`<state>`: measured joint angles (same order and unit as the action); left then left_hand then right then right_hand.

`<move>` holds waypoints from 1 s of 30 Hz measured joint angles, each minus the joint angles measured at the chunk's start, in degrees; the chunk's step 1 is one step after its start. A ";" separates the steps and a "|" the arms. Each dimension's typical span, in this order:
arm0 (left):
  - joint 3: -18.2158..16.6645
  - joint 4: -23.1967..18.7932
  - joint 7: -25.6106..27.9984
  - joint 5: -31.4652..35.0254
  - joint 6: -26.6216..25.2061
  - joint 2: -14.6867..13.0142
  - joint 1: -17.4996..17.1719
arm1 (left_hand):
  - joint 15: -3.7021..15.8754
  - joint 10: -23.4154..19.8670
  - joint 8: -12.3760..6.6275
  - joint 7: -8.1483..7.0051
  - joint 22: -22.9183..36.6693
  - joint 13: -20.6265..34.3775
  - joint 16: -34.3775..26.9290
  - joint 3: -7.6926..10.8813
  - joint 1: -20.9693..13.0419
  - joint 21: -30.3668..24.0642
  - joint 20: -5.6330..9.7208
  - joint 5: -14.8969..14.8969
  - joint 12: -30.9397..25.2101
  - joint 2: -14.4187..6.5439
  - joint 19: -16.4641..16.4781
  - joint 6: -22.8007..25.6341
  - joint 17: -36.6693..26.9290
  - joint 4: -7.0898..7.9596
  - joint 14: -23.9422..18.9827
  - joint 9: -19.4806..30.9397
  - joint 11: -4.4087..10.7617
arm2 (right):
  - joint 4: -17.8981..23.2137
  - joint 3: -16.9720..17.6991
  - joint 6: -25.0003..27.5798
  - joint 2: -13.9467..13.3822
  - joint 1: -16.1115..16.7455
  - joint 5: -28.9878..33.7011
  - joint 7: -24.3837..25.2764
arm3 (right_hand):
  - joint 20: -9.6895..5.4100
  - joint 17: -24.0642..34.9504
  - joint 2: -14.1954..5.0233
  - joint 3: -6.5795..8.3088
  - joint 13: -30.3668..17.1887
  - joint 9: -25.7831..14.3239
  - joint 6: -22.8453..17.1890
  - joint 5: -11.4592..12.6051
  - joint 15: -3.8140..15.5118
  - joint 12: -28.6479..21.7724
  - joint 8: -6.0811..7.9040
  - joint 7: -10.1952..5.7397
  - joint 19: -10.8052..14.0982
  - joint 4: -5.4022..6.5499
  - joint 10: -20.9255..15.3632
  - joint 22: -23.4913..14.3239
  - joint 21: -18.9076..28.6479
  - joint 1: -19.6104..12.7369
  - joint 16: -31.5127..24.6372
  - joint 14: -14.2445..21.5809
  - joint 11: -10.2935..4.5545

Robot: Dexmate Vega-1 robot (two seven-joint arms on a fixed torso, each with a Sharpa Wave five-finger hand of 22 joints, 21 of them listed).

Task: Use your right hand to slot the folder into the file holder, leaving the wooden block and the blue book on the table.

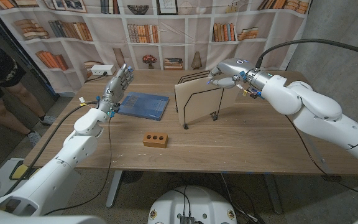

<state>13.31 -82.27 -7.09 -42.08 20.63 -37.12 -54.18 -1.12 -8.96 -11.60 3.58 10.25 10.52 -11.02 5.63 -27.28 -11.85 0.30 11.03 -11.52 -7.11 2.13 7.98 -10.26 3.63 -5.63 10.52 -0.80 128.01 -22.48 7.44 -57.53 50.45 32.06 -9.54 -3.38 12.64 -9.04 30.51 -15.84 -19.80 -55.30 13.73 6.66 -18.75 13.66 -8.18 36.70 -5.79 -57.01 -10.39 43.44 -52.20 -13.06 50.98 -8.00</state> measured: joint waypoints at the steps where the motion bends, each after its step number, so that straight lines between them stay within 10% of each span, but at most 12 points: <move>1: 0.00 0.04 -0.07 -0.02 0.00 0.01 0.00 | 0.00 0.00 0.00 0.00 0.00 0.00 0.00 0.00 0.00 0.00 0.00 0.00 0.00 0.00 0.00 0.00 0.00 0.00 0.00 0.00 0.00 | 0.03 -0.01 0.13 0.02 0.00 -0.05 -0.09 | 0.00 0.00 0.00 0.00 0.00 0.00 0.00 0.00 0.00 0.00 0.00 0.00 0.00 0.00 0.00 0.00 0.00 0.00 0.00 0.00 0.00; 30: 0.63 1.99 -2.14 -0.56 -0.22 0.38 1.36 | 0.00 0.00 0.00 0.00 0.00 0.00 0.00 -0.24 0.00 0.00 0.00 0.00 0.00 0.00 0.00 0.00 0.00 0.25 0.00 0.00 0.00 | 1.19 -0.89 3.57 0.96 -0.23 -2.84 -1.21 | 0.00 0.00 -0.24 0.16 -0.01 -0.04 0.02 -0.04 0.00 0.05 -0.19 -0.04 0.00 -0.16 0.00 -0.01 -0.04 0.24 0.00 0.00 0.00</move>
<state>13.93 -80.28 -9.23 -42.64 20.41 -36.74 -52.81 -1.12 -8.97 -11.60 3.58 10.25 10.52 -11.02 5.39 -27.28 -11.85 0.30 11.03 -11.51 -7.11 2.13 7.99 -10.26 3.88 -5.63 10.52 -0.80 129.20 -23.38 11.01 -56.58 50.21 29.23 -10.75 -3.38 12.64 -9.28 30.67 -15.85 -19.83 -55.27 13.69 6.66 -18.71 13.47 -8.22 36.70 -5.95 -57.00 -10.41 43.40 -51.96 -13.06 50.98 -7.99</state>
